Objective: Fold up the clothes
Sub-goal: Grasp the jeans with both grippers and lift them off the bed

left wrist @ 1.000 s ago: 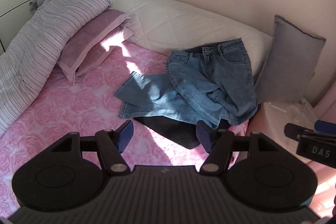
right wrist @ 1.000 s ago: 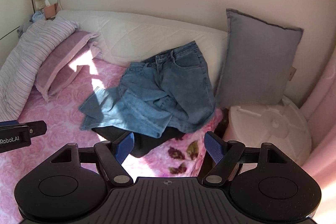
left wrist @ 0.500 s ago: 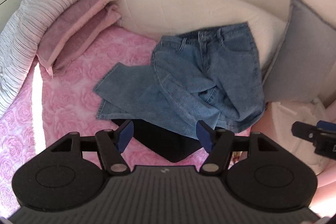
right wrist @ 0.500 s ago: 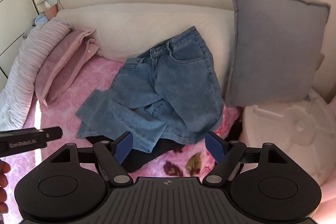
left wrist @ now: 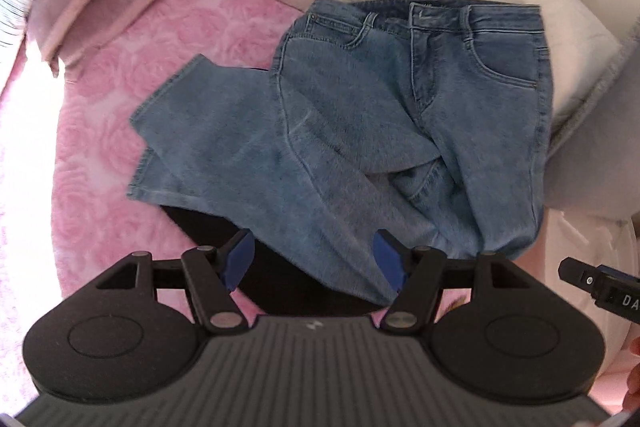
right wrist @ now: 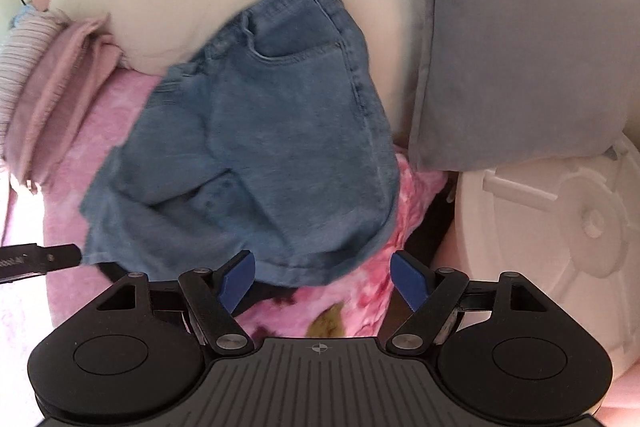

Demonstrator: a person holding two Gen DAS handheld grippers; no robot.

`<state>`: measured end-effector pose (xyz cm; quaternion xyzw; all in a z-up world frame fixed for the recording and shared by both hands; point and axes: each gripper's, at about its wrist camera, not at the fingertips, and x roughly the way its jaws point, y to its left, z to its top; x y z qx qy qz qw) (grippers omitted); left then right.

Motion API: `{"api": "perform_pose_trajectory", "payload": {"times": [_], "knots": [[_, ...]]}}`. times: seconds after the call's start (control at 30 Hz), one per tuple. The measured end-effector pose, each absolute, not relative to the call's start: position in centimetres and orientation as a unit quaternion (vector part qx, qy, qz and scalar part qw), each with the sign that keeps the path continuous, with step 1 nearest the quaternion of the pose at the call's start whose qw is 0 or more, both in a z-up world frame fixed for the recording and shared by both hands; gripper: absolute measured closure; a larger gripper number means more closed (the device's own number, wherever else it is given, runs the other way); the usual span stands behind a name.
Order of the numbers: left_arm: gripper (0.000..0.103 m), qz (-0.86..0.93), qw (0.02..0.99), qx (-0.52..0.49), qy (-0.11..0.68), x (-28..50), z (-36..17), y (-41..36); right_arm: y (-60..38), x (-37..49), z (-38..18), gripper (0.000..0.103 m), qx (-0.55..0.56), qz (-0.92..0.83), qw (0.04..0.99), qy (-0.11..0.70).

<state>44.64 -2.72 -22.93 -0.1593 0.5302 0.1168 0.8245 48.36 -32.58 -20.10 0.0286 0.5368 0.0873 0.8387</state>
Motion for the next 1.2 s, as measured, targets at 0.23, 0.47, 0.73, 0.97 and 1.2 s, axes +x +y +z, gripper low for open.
{"api": "perform_pose_trajectory", "payload": {"times": [0.23, 0.47, 0.73, 0.97, 1.2], "knots": [[0.041, 0.125, 0.799, -0.201, 0.553, 48.7, -27.8, -2.1, -35.1, 53.0, -25.9, 0.024, 0.075, 0.056, 0.834, 0.544], [0.041, 0.137, 0.778, -0.282, 0.544, 50.2, -31.2, -0.3, -38.2, 55.0, -31.0, 0.024, 0.197, 0.037, 0.828, 0.524], [0.076, 0.112, 0.78, -0.308, 0.532, 50.4, -31.4, -0.9, -38.3, 55.2, -32.5, 0.065, 0.209, 0.071, 0.816, 0.534], [0.099, 0.075, 0.827, -0.276, 0.485, 49.6, -27.3, -1.5, -34.8, 52.6, -26.8, 0.093, 0.111, 0.163, 0.855, 0.48], [0.1, 0.11, 0.89, -0.22, 0.385, 44.6, -18.6, -0.4, -30.1, 48.4, -17.5, 0.094, 0.121, 0.31, 0.859, 0.389]]}}
